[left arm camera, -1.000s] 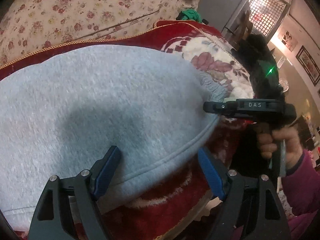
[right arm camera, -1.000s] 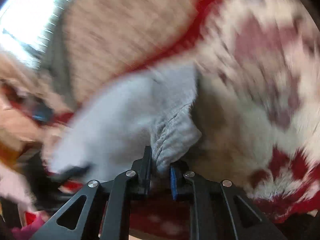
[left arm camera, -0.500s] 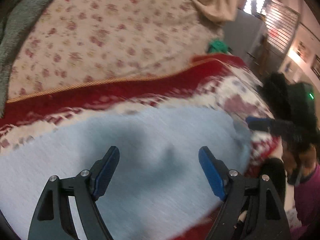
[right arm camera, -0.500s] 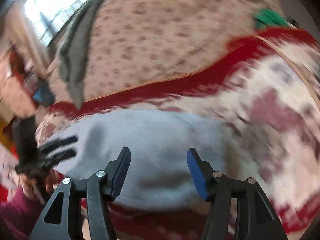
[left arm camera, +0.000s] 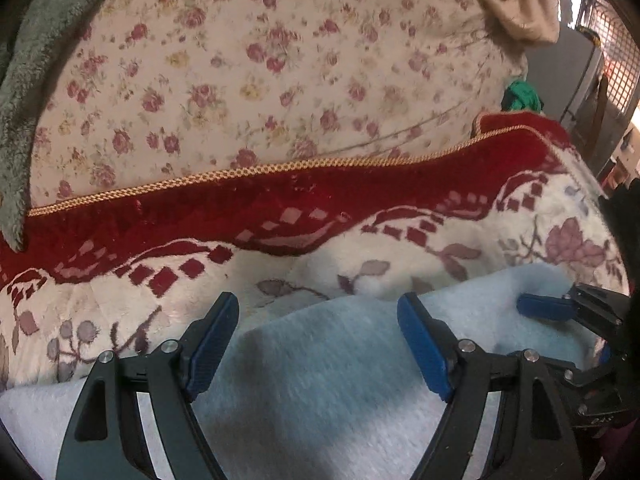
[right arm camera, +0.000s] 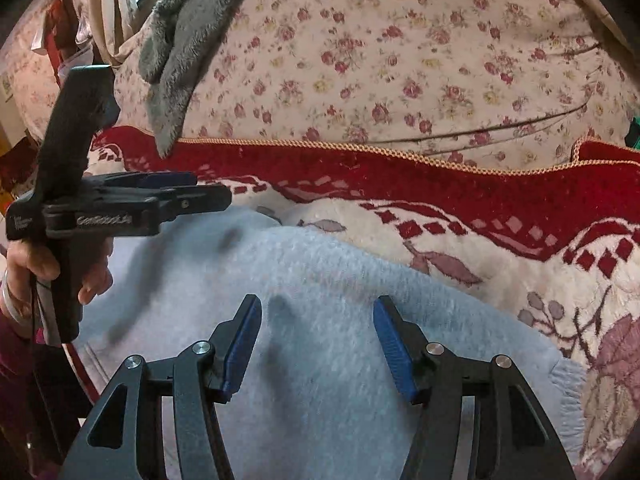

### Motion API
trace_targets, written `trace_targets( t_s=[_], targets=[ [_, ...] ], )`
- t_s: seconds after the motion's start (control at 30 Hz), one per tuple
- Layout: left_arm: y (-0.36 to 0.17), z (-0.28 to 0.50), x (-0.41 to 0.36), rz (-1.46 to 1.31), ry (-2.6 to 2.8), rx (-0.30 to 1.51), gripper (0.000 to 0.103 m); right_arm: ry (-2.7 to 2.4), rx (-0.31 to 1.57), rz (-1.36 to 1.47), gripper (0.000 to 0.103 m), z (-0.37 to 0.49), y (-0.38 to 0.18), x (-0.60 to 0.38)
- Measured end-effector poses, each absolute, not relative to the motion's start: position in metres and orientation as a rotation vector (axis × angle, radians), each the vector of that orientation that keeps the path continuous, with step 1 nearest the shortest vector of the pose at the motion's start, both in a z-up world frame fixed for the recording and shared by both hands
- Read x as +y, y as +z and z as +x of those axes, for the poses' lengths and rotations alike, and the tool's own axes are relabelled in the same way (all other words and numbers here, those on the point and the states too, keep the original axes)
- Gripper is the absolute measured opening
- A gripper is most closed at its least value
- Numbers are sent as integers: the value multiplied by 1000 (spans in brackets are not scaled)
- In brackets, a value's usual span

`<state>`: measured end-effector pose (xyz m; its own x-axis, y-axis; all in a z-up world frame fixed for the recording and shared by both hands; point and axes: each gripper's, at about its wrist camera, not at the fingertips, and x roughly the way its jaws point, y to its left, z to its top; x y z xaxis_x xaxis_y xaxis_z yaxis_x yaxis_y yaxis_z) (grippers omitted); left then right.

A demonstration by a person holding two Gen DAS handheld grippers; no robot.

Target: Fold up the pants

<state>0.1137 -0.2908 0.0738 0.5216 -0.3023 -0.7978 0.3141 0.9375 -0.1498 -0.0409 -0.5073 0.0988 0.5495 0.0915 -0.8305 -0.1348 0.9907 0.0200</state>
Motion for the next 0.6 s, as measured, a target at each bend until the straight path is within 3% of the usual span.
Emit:
trace_targets(
  t_s=[0.3,0.37,0.43,0.57,0.6],
  targets=[
    [55,121,-307,21,-444,1023,81,132,1009,-6,63,-45,81,-517],
    [56,117,-315,30,-503,1034,71,135,1013,14,63,-45,80,-520],
    [58,110,-328,91,-545,1024,44,137,1014,24,64,-45,79,-522],
    [57,101,-347,190,-580,1005,22,130,1020,29,65,-45,77,-521],
    [57,100,-349,185,-587,1002,10,129,1021,27,65,-45,77,-520]
  ],
)
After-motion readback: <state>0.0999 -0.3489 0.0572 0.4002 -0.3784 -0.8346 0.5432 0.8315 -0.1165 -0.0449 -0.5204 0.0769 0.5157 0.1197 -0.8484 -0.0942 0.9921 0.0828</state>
